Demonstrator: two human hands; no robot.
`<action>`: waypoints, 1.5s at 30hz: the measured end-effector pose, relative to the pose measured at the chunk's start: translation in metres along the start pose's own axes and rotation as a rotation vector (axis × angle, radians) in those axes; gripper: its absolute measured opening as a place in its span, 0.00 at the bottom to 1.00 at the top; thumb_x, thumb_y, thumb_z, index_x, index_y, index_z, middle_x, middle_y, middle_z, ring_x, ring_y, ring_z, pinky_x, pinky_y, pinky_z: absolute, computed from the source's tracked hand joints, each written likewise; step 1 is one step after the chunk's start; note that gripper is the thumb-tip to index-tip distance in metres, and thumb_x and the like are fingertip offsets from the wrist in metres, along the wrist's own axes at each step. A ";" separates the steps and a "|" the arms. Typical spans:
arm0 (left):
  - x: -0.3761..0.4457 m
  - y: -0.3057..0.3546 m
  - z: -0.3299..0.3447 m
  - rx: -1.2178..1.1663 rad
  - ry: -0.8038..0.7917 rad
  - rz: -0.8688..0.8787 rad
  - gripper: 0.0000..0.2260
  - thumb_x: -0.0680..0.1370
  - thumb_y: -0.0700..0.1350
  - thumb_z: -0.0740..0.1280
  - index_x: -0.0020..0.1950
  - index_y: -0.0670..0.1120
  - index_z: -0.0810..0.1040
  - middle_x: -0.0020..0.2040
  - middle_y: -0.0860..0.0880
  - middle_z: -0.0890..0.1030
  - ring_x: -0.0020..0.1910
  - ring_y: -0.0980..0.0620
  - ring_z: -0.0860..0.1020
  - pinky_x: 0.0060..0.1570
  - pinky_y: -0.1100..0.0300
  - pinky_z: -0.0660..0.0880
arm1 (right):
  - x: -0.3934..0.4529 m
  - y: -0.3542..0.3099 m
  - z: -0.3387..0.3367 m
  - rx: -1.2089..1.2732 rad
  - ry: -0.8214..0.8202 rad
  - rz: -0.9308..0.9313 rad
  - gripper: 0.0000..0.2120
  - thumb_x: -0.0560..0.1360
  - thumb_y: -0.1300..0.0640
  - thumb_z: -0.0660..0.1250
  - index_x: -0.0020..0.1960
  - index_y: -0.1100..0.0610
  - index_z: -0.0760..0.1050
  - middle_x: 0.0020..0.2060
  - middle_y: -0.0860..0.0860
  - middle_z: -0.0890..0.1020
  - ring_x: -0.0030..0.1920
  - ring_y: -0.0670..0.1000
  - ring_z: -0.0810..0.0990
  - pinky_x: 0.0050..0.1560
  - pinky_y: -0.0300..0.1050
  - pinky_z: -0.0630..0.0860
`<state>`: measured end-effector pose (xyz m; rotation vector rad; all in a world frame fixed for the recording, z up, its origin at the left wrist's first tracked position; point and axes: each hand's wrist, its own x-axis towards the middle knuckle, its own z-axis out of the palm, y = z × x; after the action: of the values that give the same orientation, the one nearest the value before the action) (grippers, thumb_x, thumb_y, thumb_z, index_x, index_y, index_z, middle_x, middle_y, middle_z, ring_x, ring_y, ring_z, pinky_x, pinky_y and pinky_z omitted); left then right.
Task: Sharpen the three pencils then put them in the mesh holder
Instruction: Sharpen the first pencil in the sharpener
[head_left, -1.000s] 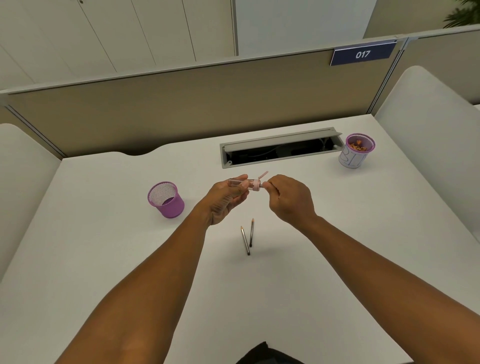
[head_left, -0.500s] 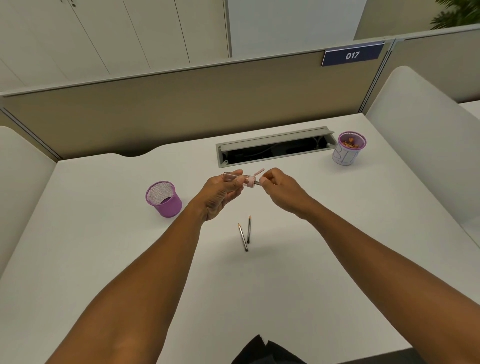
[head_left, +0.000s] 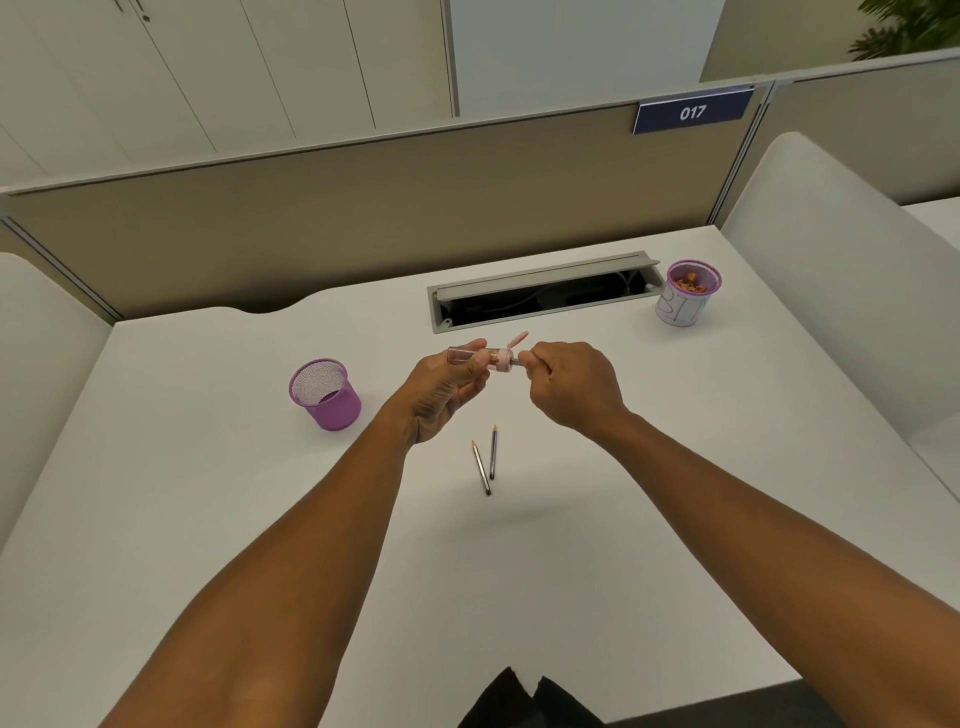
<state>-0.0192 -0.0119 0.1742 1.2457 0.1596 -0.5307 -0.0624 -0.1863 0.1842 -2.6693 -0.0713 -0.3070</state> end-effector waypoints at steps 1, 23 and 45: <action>-0.001 0.000 0.000 0.000 0.004 0.002 0.07 0.78 0.38 0.68 0.56 0.43 0.80 0.53 0.43 0.81 0.46 0.49 0.79 0.56 0.58 0.78 | 0.001 -0.003 -0.002 -0.006 -0.038 0.023 0.14 0.82 0.52 0.56 0.40 0.55 0.72 0.30 0.49 0.74 0.28 0.47 0.67 0.28 0.40 0.57; -0.022 0.004 0.010 0.003 -0.012 0.040 0.07 0.78 0.38 0.68 0.56 0.44 0.80 0.51 0.45 0.82 0.46 0.50 0.79 0.56 0.59 0.78 | -0.021 0.009 -0.011 -0.099 0.138 -0.216 0.12 0.78 0.54 0.58 0.41 0.57 0.74 0.33 0.51 0.77 0.30 0.50 0.68 0.27 0.38 0.58; -0.019 0.021 0.012 0.010 0.000 0.087 0.06 0.78 0.38 0.68 0.55 0.41 0.79 0.58 0.46 0.80 0.49 0.51 0.79 0.57 0.59 0.78 | -0.006 -0.002 -0.024 0.068 0.138 -0.162 0.07 0.79 0.57 0.62 0.45 0.57 0.74 0.37 0.50 0.76 0.33 0.51 0.70 0.30 0.41 0.62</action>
<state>-0.0277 -0.0125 0.2033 1.2566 0.1021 -0.4565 -0.0731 -0.1956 0.2049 -2.5723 -0.2513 -0.5305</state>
